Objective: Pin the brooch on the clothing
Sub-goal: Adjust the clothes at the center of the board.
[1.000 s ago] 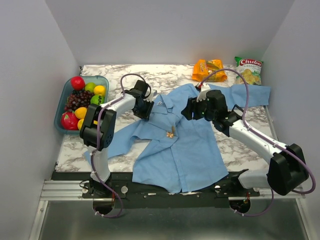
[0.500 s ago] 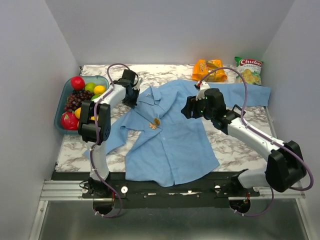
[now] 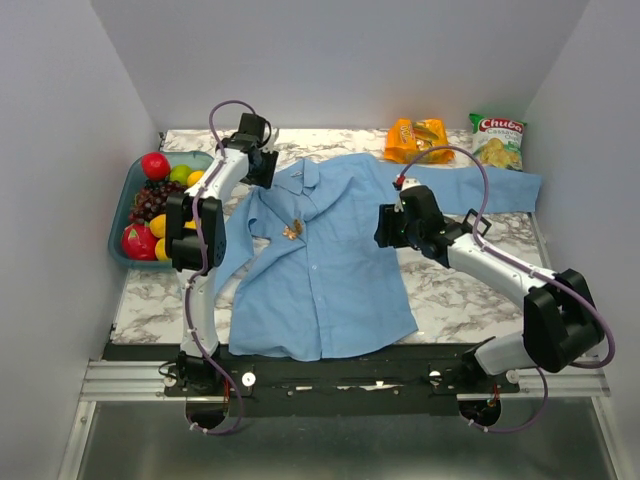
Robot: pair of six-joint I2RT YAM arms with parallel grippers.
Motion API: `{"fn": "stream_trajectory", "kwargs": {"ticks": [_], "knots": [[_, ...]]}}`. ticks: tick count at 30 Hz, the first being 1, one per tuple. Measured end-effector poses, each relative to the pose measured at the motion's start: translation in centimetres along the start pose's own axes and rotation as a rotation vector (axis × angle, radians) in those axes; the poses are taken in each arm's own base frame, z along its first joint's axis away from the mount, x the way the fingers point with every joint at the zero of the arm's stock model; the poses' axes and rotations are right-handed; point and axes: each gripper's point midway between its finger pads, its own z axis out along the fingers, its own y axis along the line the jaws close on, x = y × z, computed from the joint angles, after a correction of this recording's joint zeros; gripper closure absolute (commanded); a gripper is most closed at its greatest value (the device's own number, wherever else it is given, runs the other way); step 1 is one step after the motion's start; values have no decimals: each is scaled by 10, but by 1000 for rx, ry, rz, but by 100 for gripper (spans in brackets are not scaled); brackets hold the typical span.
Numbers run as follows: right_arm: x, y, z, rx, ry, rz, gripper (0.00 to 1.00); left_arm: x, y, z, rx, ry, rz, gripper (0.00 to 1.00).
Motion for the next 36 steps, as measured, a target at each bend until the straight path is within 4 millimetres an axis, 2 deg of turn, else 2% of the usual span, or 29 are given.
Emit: {"fn": "stream_trajectory", "kwargs": {"ticks": [1, 4, 7, 11, 15, 20, 21, 22, 24, 25, 27, 28, 29, 36], "knots": [[5, -3, 1, 16, 13, 8, 38, 0, 0, 0, 6, 0, -2, 28], [22, -11, 2, 49, 57, 26, 38, -2, -1, 1, 38, -9, -10, 23], [33, -14, 2, 64, 90, 37, 39, -5, -8, -1, 79, -17, -11, 22], [35, -14, 2, 66, 94, 48, 39, -27, -15, 2, 121, -64, -18, 23], [35, -14, 2, 64, 95, 55, 39, -49, -19, 25, 140, -102, -26, 24], [35, -12, 2, 58, 96, 57, 39, -37, -22, 58, 145, -51, -43, 27], [35, -12, 2, 56, 97, 57, 39, -33, -22, 64, 147, -40, -46, 29], [35, -12, 2, 55, 97, 58, 39, -27, -23, 68, 149, -24, -46, 36], [35, -12, 2, 54, 98, 58, 39, -30, -26, 67, 163, -30, -53, 54], [35, -12, 2, 53, 98, 58, 39, -33, -27, 66, 173, -36, -54, 70], [35, -11, 2, 52, 98, 59, 39, -36, -31, 64, 194, -43, -58, 84], [35, -11, 2, 52, 98, 59, 39, -38, -32, 64, 202, -48, -60, 95], [35, -11, 2, 52, 99, 59, 39, -40, -34, 63, 212, -54, -61, 100], [35, -11, 2, 52, 98, 61, 39, -53, -44, 62, 269, -102, -71, 100]]}}
